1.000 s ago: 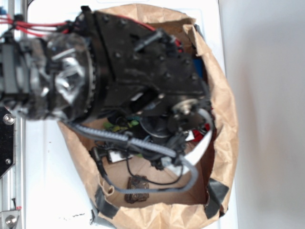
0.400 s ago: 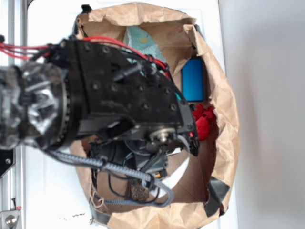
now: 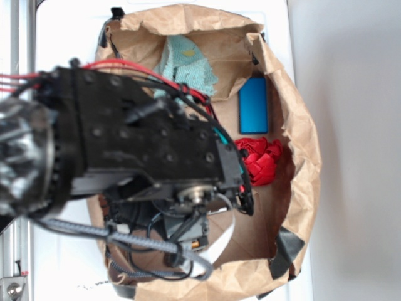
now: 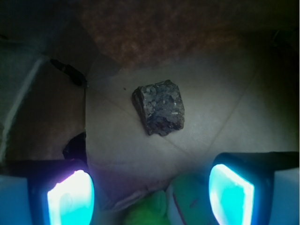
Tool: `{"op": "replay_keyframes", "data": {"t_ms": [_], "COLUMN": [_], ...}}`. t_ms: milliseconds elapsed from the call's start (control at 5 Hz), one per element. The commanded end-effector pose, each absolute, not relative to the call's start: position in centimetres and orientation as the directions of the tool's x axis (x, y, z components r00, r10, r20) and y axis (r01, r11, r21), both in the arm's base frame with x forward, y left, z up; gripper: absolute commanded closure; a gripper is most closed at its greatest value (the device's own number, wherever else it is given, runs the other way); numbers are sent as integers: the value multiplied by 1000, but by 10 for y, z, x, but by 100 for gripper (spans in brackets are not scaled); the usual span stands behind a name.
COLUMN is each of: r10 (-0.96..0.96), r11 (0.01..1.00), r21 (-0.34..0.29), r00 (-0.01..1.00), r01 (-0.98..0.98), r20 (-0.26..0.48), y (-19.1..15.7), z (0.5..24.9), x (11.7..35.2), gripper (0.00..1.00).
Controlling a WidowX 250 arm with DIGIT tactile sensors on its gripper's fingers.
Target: Grab the rock.
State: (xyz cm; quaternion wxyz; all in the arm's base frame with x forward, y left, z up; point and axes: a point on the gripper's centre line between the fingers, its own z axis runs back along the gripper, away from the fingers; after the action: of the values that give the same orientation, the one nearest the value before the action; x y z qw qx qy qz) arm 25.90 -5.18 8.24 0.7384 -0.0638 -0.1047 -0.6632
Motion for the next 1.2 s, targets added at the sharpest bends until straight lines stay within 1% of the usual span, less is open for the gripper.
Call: {"op": "replay_keyframes", "data": {"t_ms": [0, 200, 400, 600, 1000], "r10": [-970, -970, -972, -967, -966], "r11": [70, 70, 58, 5, -87], "r21": [100, 100, 121, 135, 128], "r00": [45, 45, 28, -30, -115], "r01": [992, 992, 991, 991, 988], "r20": [237, 237, 232, 254, 230], "y": [-58, -58, -61, -75, -96], "z": [98, 98, 86, 73, 55], "x": [252, 252, 260, 264, 258], "gripper": [0, 0, 0, 0, 0]}}
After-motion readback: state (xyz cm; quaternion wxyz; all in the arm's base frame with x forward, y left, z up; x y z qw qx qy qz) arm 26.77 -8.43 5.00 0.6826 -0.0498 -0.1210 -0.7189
